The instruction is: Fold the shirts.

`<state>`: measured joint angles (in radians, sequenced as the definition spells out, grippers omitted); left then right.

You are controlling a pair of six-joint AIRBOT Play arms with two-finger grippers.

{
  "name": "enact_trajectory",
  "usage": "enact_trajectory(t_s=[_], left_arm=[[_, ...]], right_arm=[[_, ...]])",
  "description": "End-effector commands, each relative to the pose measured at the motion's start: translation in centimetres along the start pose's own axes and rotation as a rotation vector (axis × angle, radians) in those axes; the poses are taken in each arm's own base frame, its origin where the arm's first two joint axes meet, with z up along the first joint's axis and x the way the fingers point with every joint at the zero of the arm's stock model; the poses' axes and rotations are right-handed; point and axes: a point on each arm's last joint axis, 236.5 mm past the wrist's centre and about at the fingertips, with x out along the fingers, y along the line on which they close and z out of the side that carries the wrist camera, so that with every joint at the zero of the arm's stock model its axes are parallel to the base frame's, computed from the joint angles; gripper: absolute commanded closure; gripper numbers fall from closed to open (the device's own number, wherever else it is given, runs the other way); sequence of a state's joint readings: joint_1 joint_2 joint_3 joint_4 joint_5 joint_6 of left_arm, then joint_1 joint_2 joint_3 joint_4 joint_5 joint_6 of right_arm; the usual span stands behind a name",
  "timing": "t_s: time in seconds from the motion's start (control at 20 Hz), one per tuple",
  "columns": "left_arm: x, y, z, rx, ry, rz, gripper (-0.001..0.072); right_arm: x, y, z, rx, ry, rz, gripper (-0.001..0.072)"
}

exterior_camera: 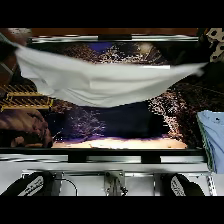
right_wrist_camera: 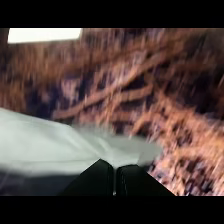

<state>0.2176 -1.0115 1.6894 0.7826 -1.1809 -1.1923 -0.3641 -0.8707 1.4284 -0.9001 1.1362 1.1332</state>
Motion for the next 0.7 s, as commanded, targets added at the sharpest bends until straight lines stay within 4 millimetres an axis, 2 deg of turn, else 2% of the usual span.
enact_trajectory(t_s=[0.0,0.1,0.2,0.35,0.45,0.55,0.65], left_arm=[[-11.3,-7.6,11.2,0.184,-0.438,0.043,0.0677],[-15.5,-10.4,12.3,0.240,-0.539,0.067,0.0678],[-18.0,-12.2,11.8,0.274,-0.560,0.092,0.0677],[-20.3,-12.3,10.1,0.185,-0.537,0.161,0.0677],[-20.7,-12.2,8.4,0.212,-0.480,0.205,0.0677],[-20.2,-11.7,6.8,0.213,-0.404,0.223,0.0677],[-18.9,-10.3,4.7,0.197,-0.298,0.244,0.0677]], right_arm=[[-15.9,5.2,14.0,-0.232,-0.569,-0.194,0.0643],[-21.0,7.1,15.1,-0.276,-0.670,-0.255,0.0643],[-23.1,7.9,13.8,-0.287,-0.652,-0.290,0.0643],[-24.1,7.5,10.7,-0.308,-0.547,-0.364,0.0643],[-24.6,7.2,9.7,-0.317,-0.512,-0.399,0.0642],[-24.4,6.8,8.8,-0.315,-0.473,-0.411,0.0643],[-22.9,5.4,6.9,-0.291,-0.360,-0.424,0.0643]])
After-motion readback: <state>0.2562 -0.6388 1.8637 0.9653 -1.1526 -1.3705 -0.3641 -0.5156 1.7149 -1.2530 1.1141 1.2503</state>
